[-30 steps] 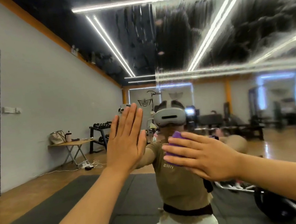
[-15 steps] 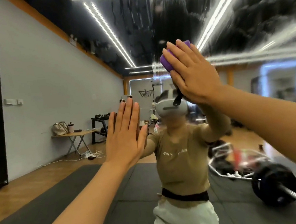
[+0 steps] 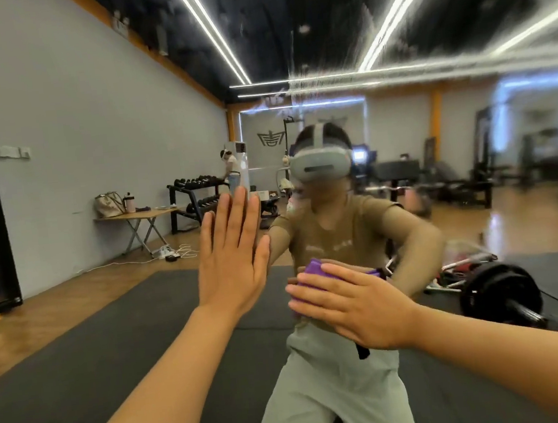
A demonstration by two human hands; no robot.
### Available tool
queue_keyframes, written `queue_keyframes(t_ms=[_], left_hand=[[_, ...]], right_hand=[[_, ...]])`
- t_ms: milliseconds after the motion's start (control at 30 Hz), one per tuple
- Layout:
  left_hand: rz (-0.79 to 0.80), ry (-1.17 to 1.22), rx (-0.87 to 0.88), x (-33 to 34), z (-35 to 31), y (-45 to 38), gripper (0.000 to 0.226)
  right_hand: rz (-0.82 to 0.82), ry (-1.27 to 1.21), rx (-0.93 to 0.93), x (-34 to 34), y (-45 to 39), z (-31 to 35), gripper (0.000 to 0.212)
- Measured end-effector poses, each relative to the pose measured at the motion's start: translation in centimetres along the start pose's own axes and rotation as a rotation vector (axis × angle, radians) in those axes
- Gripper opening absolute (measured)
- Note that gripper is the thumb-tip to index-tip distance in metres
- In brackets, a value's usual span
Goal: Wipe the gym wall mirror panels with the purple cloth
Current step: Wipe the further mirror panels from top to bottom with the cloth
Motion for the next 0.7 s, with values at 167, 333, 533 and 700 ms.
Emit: queue_keyframes(t_ms=[167, 333, 533, 700], left_hand=[[0.007, -0.002, 0.001, 0.4, 0.1, 0.0, 0.063], [0.011, 0.014, 0.000, 0.5, 0.3, 0.1, 0.065], [0.020, 0.000, -0.016, 0.4, -0.2, 0.2, 0.072], [0.007, 0.015, -0.106, 0.2, -1.1, 0.3, 0.072]], right_hand=[[0.017, -0.019, -0.169, -0.2, 0.4, -1.0, 0.058], [-0.116, -0.019, 0.100, -4.5, -3.0, -12.2, 0.056], [-0.303, 0.030, 0.557, -7.7, -3.9, -21.0, 0.052], [-0.304, -0.006, 0.468, -5.5, -2.9, -13.9, 0.056]])
Point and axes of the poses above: each hand's wrist, its own y-axis away from the middle knuckle, its own x-axis out of the palm, z = x × y, the point moved 8 cm from there along -y, towards the middle knuckle, and after that the axes turned 3 degrees about -z, right-handed, at the moved point
